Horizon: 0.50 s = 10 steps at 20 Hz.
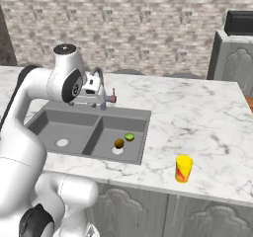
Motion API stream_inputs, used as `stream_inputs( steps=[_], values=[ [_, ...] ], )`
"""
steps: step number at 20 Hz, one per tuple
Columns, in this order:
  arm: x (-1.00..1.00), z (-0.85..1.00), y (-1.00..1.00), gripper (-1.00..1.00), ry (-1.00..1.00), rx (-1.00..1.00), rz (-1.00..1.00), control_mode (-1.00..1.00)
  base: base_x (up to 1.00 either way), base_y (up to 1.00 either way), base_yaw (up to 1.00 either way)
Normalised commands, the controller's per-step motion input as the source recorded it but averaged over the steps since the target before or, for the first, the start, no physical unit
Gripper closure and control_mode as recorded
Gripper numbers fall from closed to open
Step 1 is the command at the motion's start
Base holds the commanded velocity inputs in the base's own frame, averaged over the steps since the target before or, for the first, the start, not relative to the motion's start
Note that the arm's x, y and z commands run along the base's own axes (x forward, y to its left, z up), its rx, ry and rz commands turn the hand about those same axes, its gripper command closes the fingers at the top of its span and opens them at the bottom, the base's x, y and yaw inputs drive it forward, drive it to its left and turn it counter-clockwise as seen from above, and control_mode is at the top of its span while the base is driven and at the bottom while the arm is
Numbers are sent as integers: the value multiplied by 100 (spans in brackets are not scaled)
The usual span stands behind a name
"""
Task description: Remove the kiwi and lemon from the sink. Then move the bowl and cup from the counter to the sink for washing.
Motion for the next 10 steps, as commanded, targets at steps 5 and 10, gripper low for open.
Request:
stream_inputs(
  steps=[5,10],
  values=[
    [-7,-15,-11,-100,0,8,-5,-100,0,0,0],
    [-2,-20,-5,-100,0,4,-4,-100,0,0,0]
  ],
)
